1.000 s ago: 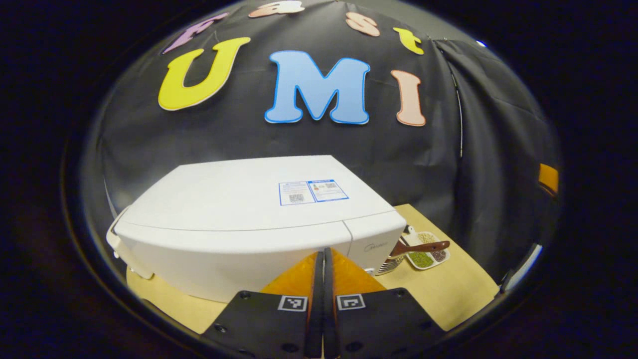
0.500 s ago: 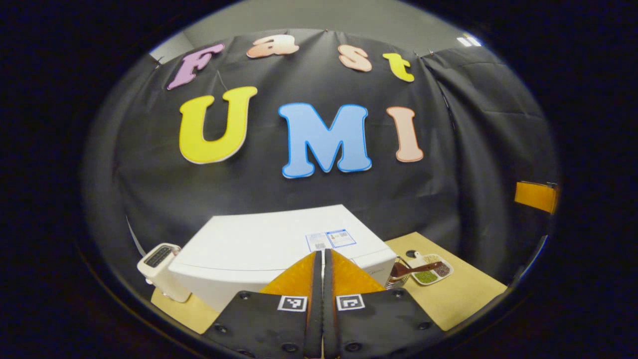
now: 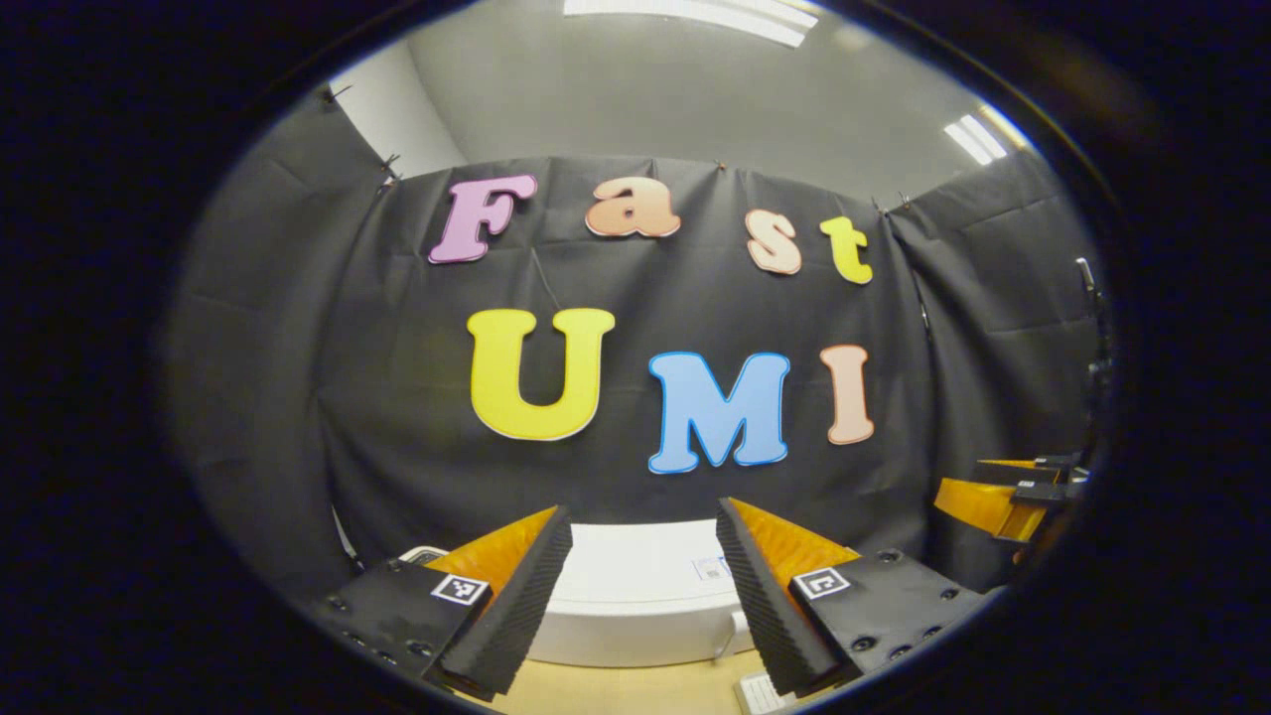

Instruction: Open the microwave oven with the left hand, put the food in, and close the microwave oven.

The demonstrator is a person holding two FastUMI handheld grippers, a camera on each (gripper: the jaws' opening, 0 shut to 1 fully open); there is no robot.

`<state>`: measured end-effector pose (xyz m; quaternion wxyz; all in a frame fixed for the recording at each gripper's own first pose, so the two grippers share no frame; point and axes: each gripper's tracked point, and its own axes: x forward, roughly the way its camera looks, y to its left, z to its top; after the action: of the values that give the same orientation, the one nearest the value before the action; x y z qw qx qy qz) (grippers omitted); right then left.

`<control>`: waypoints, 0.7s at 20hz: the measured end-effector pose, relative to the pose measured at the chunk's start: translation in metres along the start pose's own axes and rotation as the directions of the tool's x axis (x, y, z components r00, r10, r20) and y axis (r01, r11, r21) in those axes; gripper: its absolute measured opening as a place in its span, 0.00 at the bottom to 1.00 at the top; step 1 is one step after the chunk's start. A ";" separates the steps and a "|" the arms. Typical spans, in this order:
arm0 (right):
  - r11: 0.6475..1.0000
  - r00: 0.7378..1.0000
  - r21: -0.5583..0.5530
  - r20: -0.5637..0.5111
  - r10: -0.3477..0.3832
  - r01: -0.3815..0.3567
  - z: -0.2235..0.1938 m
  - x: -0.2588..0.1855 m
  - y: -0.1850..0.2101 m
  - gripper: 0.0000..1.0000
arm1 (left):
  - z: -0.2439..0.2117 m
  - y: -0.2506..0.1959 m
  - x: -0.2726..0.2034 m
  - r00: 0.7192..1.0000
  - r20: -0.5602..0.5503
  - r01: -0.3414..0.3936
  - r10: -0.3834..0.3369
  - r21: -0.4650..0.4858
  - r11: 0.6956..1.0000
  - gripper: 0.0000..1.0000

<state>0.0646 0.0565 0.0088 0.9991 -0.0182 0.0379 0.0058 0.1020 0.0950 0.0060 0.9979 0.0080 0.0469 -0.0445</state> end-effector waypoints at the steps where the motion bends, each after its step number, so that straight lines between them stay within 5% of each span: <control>1: 1.000 1.000 -0.009 0.005 0.003 -0.003 0.007 -0.004 0.009 0.96 | 0.009 0.006 -0.007 1.000 0.017 0.001 -0.001 -0.001 1.000 0.97; 14: 0.999 0.999 -0.020 0.031 -0.044 0.044 0.025 -0.045 0.069 0.96 | 0.028 0.027 -0.055 0.991 0.077 0.109 -0.108 -0.010 0.994 0.98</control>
<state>0.0208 0.1263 0.0349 0.9992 -0.0292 0.0221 -0.0154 0.0526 0.1262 0.0391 0.9951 -0.0031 0.0096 -0.0985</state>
